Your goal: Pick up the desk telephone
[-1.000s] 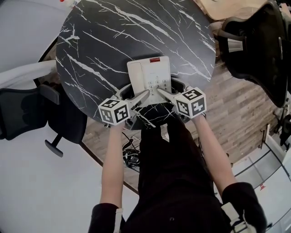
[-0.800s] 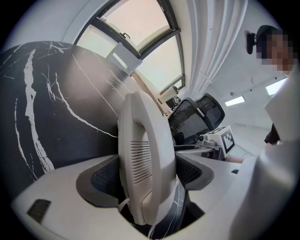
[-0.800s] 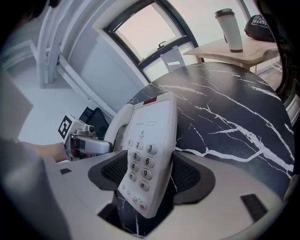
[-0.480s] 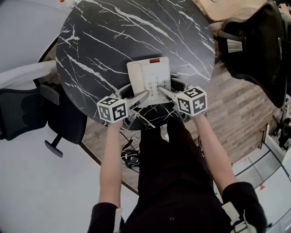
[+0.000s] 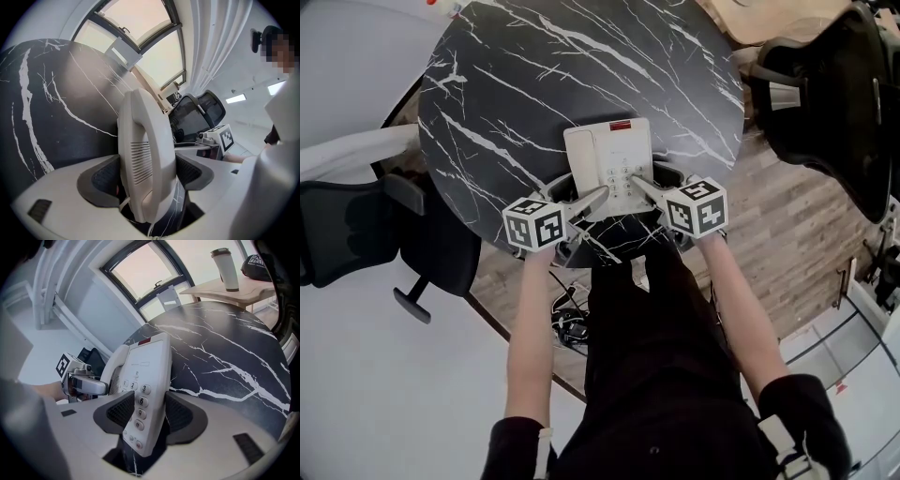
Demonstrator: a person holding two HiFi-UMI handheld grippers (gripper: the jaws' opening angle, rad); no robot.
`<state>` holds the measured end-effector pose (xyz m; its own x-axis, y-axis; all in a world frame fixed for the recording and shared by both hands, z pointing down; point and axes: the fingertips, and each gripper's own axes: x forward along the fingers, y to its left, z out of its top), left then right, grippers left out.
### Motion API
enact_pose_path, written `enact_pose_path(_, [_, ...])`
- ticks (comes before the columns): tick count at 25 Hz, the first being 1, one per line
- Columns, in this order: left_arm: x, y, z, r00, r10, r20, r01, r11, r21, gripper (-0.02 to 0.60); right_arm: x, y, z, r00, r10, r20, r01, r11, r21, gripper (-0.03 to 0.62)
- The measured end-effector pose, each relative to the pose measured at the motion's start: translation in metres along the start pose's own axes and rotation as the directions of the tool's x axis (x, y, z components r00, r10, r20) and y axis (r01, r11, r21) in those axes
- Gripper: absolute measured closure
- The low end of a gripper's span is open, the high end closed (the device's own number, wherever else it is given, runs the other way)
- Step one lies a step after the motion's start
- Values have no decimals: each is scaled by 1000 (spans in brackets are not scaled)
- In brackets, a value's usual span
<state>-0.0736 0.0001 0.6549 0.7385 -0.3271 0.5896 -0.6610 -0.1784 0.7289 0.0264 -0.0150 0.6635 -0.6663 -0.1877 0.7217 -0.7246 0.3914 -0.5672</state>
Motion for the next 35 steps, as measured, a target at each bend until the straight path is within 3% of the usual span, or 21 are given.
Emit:
enact_pose_path(3, [0, 0, 0, 1000, 2, -8, -2, 1000, 0, 199, -1, -1, 0, 1000, 5, -2, -5, 1000, 3, 399])
enact_pose_path(18, [-15, -10, 8, 1000, 25, -18, -25, 999, -38, 207, -10, 13, 13, 1000, -7, -22, 6, 1000, -8, 399])
enact_pose_path(29, [-51, -35, 33, 999, 36, 20, -35, 998, -45, 215, -34, 43, 38, 999, 27, -30, -26, 999, 18, 402])
enact_pose_path(35, [-72, -51, 52, 997, 49, 52, -48, 998, -29, 216, -49, 61, 63, 999, 40, -13, -40, 999, -18, 404])
